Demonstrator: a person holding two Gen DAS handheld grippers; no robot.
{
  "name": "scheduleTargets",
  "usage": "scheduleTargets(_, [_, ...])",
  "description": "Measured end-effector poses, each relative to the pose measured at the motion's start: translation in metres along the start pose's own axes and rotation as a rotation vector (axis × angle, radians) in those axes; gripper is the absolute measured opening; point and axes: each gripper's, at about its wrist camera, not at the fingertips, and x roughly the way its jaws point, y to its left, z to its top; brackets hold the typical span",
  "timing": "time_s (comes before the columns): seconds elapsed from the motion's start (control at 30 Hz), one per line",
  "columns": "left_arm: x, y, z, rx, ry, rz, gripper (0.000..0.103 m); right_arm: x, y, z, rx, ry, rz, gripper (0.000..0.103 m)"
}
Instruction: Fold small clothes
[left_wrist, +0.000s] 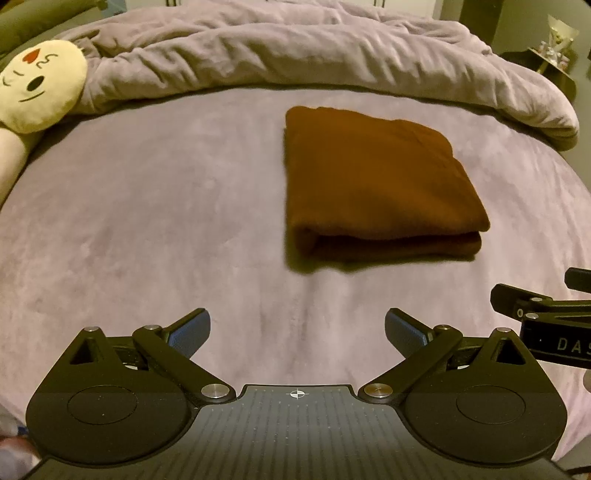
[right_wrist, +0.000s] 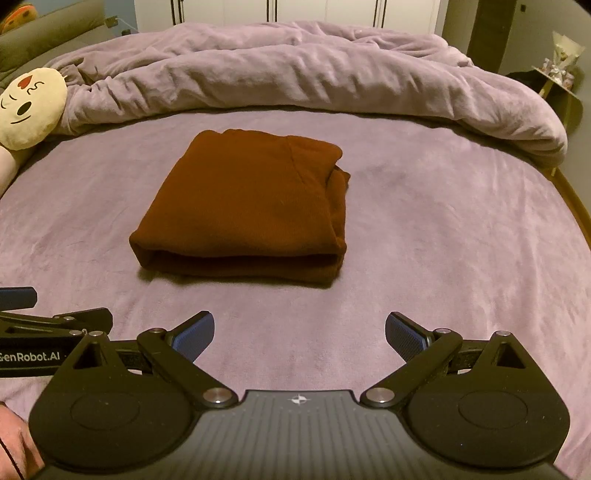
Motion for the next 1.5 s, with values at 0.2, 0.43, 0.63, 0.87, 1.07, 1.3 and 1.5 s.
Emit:
scheduleTargets(0.2, [0.0000,0.0001,0.0007,0.007,0.002,0.000,0.103,0.0014,-0.0041,0.0005,0.009,-0.001,-0.004,0.099])
scheduleTargets(0.43, [0.0004,-0.0005,0.0014,0.009,0.006,-0.003,0.103,0.0020,-0.0053,0.0008,0.006,0.004,-0.007,0.099])
scheduleTargets(0.63, [0.0016,-0.0027,0.0005,0.014,0.009,-0.004,0.103,0.0021,-0.0057,0.0018,0.006,0.003,-0.010,0.099])
scheduleTargets(0.87, [0.0029,-0.0024,0.0009,0.013,0.013,-0.004,0.103,0.0027,-0.0069,0.0016,0.009,0.004,-0.010,0.099])
scheduleTargets(1.07, [0.0034,-0.0026,0.0002,0.017,0.011,-0.003,0.103,0.0027,-0.0069,0.0014,0.010,0.002,-0.012,0.099])
scheduleTargets(1.3, [0.0031,-0.0016,-0.0005,0.020,0.011,-0.006,0.103,0.0020,-0.0074,0.0010,0.010,-0.001,-0.011,0.099])
scheduleTargets(1.5, [0.0023,-0.0021,-0.0004,0.022,0.010,-0.006,0.103,0.0013,-0.0077,0.0002,0.012,-0.004,-0.012,0.099])
